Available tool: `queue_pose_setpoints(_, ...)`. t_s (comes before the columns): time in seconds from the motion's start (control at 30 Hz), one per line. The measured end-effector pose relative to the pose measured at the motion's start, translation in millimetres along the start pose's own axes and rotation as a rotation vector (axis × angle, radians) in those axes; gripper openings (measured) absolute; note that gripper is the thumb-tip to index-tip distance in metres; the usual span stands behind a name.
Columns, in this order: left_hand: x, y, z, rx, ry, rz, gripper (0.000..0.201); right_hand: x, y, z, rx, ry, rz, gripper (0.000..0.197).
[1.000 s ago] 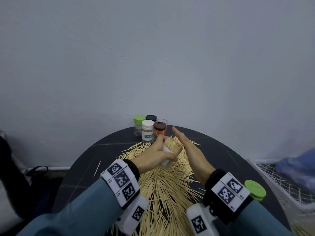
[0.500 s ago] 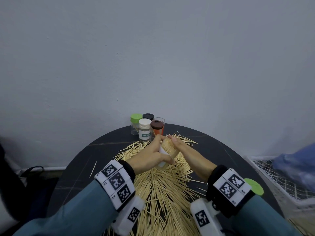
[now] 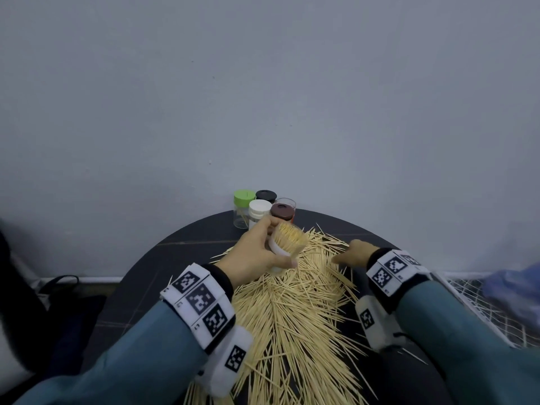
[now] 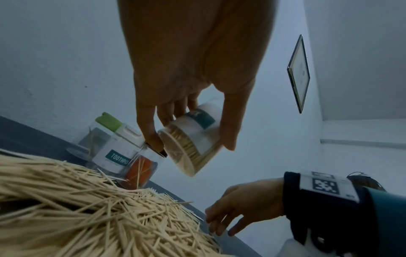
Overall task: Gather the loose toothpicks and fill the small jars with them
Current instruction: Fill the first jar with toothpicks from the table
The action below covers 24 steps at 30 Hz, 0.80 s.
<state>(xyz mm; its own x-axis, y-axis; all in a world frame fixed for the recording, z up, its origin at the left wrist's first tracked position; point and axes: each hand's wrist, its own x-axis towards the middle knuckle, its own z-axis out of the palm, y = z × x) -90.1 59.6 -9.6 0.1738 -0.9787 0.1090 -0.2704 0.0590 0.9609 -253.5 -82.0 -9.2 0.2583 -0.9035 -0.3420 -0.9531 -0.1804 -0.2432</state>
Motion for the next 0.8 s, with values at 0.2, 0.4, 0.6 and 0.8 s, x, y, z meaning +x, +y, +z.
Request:
queue_pose_setpoints(0.2,8,-1,-2,0.022,-0.035,0.012,0.062,18,-18,4,-0.08,-0.026,0.022,0.061)
queue_pose_setpoints(0.4,9,-1,-4,0.04,-0.036,0.015,0.065,24,-35,8,-0.161,-0.041,0.012,0.033)
queue_pose_setpoints(0.6,10,-2,-3,0.055,-0.05,0.016,0.065,17,-45,5,-0.113,-0.063,-0.011,0.038)
queue_pose_setpoints(0.8,8,-2,-1,0.068,-0.071,0.023,0.061,21,-41,15,-0.158,-0.076,0.015,0.033)
